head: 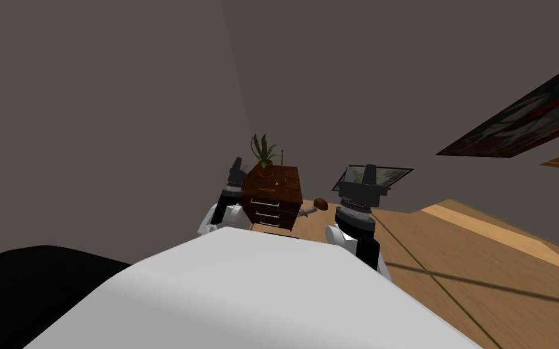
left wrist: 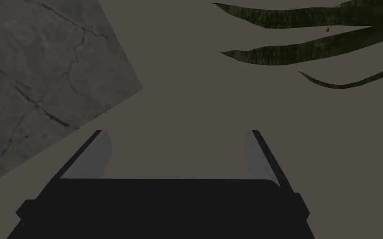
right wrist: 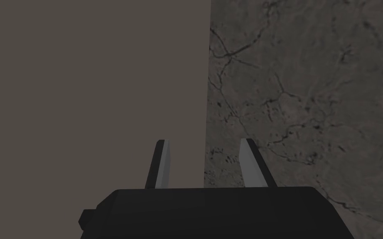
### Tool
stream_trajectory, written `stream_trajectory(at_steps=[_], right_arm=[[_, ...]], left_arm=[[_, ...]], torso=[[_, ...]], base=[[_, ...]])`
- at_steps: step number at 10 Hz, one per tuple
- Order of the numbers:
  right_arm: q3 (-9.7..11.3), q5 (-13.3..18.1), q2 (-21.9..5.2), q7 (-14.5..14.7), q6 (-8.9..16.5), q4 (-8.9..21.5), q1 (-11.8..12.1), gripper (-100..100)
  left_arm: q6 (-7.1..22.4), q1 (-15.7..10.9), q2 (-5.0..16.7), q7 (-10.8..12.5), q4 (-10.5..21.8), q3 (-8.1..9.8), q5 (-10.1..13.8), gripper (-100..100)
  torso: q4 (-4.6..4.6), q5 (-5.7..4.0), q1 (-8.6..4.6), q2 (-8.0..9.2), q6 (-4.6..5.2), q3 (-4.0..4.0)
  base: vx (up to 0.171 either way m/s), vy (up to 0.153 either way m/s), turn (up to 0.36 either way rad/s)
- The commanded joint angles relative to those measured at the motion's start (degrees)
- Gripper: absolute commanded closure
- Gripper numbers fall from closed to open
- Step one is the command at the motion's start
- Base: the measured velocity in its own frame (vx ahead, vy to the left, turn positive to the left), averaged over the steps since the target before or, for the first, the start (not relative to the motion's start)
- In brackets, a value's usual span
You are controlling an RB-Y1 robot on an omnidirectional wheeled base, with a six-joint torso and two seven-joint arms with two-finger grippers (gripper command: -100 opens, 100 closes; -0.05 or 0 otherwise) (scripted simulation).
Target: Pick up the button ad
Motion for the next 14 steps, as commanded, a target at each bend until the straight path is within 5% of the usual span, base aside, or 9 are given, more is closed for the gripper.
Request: stream_trajectory(at_steps=[1,14], right_arm=[[0.00,0.00,0.00,0.00,0.00,0.00,0.00,0],[0.00,0.00,0.00,0.00,0.00,0.00,0.00,0]], left_arm=[[1.45,-2.45,0.02,0.11,0.87,0.04,-0.32,-100],[19.06,-25.41,0.93,4.92,18.28,5.43,-2.04,-100]], torso=[[0.00,0.00,0.00,0.00,0.00,0.00],[0.00,-0.02,-0.07,-0.01,-0.01,0.00]], base=[[-0.017,0.004,-0.004],[-0.021,-0.002,-0.004]])
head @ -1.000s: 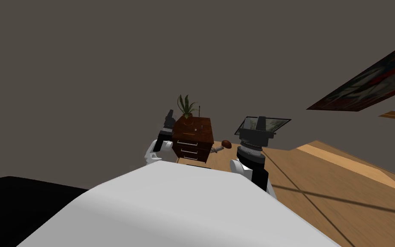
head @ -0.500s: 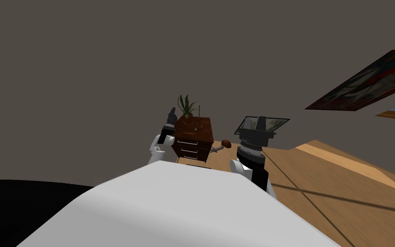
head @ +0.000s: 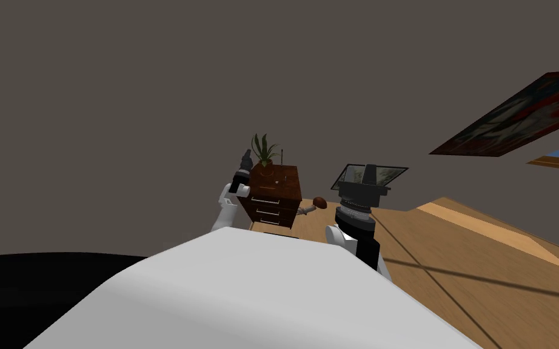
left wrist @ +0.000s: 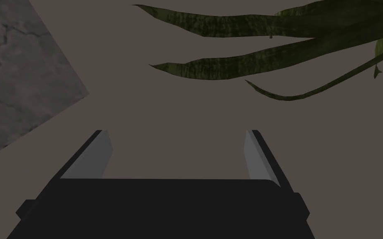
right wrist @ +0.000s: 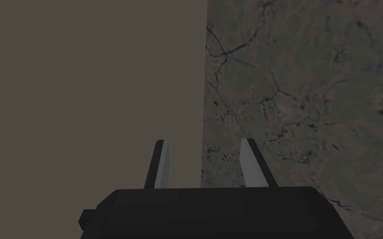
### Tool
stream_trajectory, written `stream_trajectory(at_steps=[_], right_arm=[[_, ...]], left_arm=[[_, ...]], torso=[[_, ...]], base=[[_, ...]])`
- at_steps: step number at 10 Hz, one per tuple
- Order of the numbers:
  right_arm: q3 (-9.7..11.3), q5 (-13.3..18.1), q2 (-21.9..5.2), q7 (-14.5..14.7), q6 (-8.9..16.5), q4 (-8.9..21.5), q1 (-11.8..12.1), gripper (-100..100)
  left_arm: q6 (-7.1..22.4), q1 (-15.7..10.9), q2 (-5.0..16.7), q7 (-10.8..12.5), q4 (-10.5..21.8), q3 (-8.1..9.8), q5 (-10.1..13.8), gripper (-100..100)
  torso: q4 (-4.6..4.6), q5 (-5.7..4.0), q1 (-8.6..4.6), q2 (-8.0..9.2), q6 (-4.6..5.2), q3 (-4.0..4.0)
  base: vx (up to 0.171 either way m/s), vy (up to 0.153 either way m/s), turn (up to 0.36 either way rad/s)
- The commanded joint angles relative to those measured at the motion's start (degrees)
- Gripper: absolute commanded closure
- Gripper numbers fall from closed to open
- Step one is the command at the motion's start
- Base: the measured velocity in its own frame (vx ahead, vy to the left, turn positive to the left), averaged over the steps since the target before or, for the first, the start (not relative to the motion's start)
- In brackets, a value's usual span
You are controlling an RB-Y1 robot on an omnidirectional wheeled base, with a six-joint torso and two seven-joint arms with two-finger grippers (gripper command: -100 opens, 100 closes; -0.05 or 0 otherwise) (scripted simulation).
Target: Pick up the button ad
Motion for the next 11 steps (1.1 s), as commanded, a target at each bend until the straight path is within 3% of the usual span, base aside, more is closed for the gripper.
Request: stream_trajectory(at_steps=[1,4,6,7,8,11], right_arm=[[0.00,0.00,0.00,0.00,0.00,0.00,0.00,0],[0.00,0.00,0.00,0.00,0.00,0.00,0.00,0],[0.00,0.00,0.00,0.00,0.00,0.00,0.00,0],[0.00,0.00,0.00,0.00,0.00,0.00,0.00,0],[0.00,0.00,0.00,0.00,0.00,0.00,0.00,0],[0.00,0.00,0.00,0.00,0.00,0.00,0.00,0]], left_arm=[[1.85,-2.86,-0.15,0.37,1.83,0.30,-0.14,-100],[6.75,-8.04,-0.38,2.02,7.00,1.80,-0.37,-100],[7.92,-10.22,-0.38,2.02,7.98,1.80,-0.37,-100],[10.70,-12.44,-0.50,2.89,10.22,2.50,-0.41,-100],[11.06,-13.79,-0.50,2.89,11.18,2.50,-0.41,-100],[16.52,-19.17,-0.74,4.68,16.17,3.78,-0.33,-100]], torso=[[0.00,0.00,0.00,0.00,0.00,0.00],[0.00,-0.01,0.00,-0.01,-0.01,0.00],[0.00,0.00,-0.01,-0.02,-0.01,-0.01],[0.00,0.00,0.00,-0.03,-0.01,-0.01],[-0.01,0.00,-0.01,-0.04,-0.01,-0.02],[-0.01,-0.01,-0.06,-0.05,-0.01,-0.03]], base=[[-0.017,-0.005,-0.003],[-0.014,-0.010,-0.002],[-0.005,-0.005,-0.001],[-0.006,-0.009,-0.003],[-0.005,-0.012,-0.001],[-0.002,-0.024,-0.002]])
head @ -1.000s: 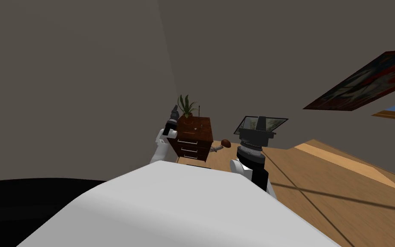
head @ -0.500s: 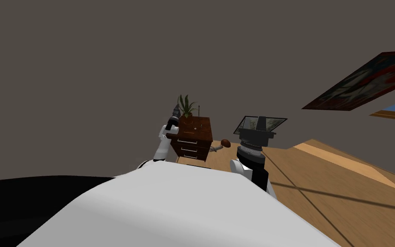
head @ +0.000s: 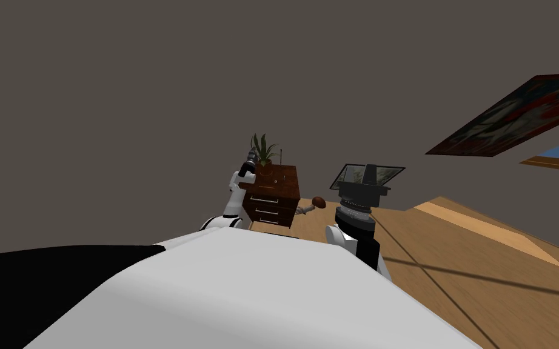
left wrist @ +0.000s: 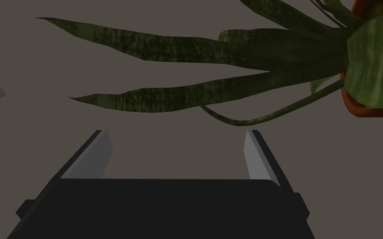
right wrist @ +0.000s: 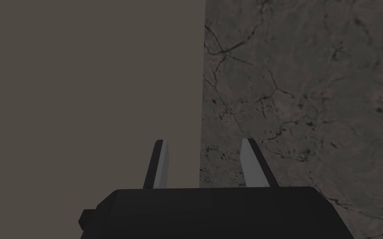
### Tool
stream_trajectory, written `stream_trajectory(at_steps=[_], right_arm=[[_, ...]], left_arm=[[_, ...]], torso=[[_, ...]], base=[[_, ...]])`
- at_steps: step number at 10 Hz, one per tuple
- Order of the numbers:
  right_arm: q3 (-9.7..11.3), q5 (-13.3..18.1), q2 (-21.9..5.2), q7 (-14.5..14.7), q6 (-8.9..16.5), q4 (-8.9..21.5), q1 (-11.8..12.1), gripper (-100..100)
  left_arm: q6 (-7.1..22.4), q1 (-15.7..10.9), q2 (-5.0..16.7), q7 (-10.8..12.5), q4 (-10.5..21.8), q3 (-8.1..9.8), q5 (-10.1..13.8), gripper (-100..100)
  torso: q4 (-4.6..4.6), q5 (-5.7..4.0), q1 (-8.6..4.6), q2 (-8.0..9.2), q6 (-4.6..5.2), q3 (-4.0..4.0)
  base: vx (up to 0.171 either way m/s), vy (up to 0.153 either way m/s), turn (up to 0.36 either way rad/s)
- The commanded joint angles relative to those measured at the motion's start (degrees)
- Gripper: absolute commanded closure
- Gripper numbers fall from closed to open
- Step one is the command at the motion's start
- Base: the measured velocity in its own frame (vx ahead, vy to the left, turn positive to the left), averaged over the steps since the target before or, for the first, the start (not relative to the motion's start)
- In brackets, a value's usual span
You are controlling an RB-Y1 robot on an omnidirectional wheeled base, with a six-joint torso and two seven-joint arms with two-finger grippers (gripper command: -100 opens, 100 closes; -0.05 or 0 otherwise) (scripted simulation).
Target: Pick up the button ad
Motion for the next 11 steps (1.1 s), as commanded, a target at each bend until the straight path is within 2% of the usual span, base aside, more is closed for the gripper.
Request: stream_trajectory(at_steps=[1,2,5,6,7,8,9,10,11], right_arm=[[0.00,0.00,0.00,0.00,0.00,0.00,0.00,0],[0.00,0.00,0.00,0.00,0.00,0.00,0.00,0],[0.00,0.00,0.00,0.00,0.00,0.00,0.00,0],[0.00,0.00,0.00,0.00,0.00,0.00,0.00,0],[0.00,0.00,0.00,0.00,0.00,0.00,0.00,0],[0.00,0.00,0.00,0.00,0.00,0.00,0.00,0],[0.00,0.00,0.00,0.00,0.00,0.00,0.00,0],[0.00,0.00,0.00,0.00,0.00,0.00,0.00,0],[0.00,0.00,0.00,0.00,0.00,0.00,0.00,0]], left_arm=[[2.28,-2.65,0.27,0.65,2.86,0.36,0.23,-100],[3.91,-4.79,0.17,1.57,5.32,0.93,0.36,-100],[8.83,-8.87,0.09,2.50,9.73,1.45,0.55,-100],[10.24,-10.94,0.02,3.44,11.84,1.92,0.79,-100],[11.61,-11.72,0.02,3.44,13.17,1.92,0.79,-100],[12.11,-11.72,0.02,3.44,13.17,1.92,0.79,-100],[14.16,-14.40,-0.04,4.38,16.08,2.33,1.09,-100],[15.38,-14.40,-0.04,4.38,16.61,2.33,1.09,-100],[16.97,-16.78,-0.08,5.31,19.02,2.70,1.44,-100]], torso=[[0.00,0.00,0.00,0.00,0.00,0.00],[0.00,0.00,0.03,0.00,0.00,0.00],[0.00,-0.01,-0.03,0.01,0.00,0.00],[-0.01,0.00,-0.01,-0.01,0.00,-0.01],[-0.01,-0.01,-0.02,-0.03,0.00,-0.02],[-0.01,0.00,-0.01,-0.03,-0.01,-0.02],[-0.01,0.01,0.05,-0.01,-0.02,-0.01],[-0.01,0.01,0.02,-0.03,-0.01,-0.02],[-0.01,0.01,0.01,-0.02,-0.02,-0.02]], base=[[0.000,-0.021,0.001],[-0.003,-0.024,-0.002],[0.003,-0.031,0.001],[0.010,-0.032,0.000],[0.013,-0.028,0.001],[0.008,-0.012,0.000],[0.012,-0.026,0.003],[0.011,-0.029,0.002],[0.011,-0.035,0.006]])
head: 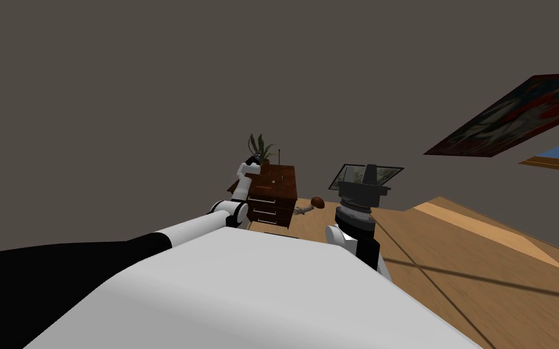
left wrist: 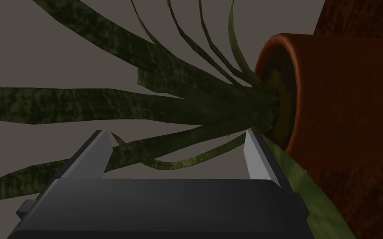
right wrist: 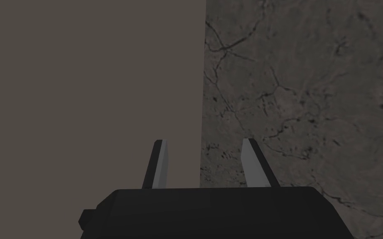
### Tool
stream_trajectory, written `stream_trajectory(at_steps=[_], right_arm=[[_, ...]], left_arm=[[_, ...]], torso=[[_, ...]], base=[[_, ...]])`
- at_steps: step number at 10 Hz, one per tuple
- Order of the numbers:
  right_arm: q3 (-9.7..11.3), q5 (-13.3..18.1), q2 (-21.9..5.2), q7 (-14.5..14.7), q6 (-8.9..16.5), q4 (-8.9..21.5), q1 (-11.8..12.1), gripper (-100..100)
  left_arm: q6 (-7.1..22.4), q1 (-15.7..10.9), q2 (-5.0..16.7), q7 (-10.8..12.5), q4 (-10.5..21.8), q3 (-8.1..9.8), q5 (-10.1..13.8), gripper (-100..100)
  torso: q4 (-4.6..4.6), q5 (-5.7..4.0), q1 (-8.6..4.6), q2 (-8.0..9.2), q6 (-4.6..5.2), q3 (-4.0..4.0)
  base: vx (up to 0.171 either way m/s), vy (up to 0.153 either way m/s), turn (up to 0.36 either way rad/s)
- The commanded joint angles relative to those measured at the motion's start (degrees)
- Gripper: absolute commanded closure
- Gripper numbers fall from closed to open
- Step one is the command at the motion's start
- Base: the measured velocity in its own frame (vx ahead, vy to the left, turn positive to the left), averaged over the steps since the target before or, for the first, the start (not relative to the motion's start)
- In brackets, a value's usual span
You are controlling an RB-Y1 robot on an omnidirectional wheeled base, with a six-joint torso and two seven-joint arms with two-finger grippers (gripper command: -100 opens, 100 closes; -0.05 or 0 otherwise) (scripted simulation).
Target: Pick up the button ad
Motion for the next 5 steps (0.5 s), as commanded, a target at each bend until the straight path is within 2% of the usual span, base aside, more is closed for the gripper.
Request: stream_trajectory(at_steps=[1,2,4,5], right_arm=[[0.00,0.00,0.00,0.00,0.00,0.00,0.00,0],[0.00,0.00,0.00,0.00,0.00,0.00,0.00,0],[0.00,0.00,0.00,0.00,0.00,0.00,0.00,0],[0.00,0.00,0.00,0.00,0.00,0.00,0.00,0]], left_arm=[[2.86,-1.49,-0.40,0.57,2.36,0.28,-0.26,-100],[4.48,-3.80,-0.44,1.50,4.60,0.59,0.13,-100],[6.11,-3.80,-0.44,1.50,5.76,0.59,0.13,-100],[8.33,-5.94,-0.48,2.42,8.57,0.86,0.55,-100]], torso=[[0.00,0.00,0.00,0.00,0.00,0.00],[-0.01,0.00,0.00,-0.02,0.00,-0.01],[-0.02,0.00,-0.01,-0.04,-0.01,-0.03],[-0.01,0.01,0.06,0.01,-0.01,0.00]], base=[[0.019,-0.033,0.002],[0.028,-0.042,0.007],[0.015,-0.027,0.003],[0.016,-0.027,0.004]])
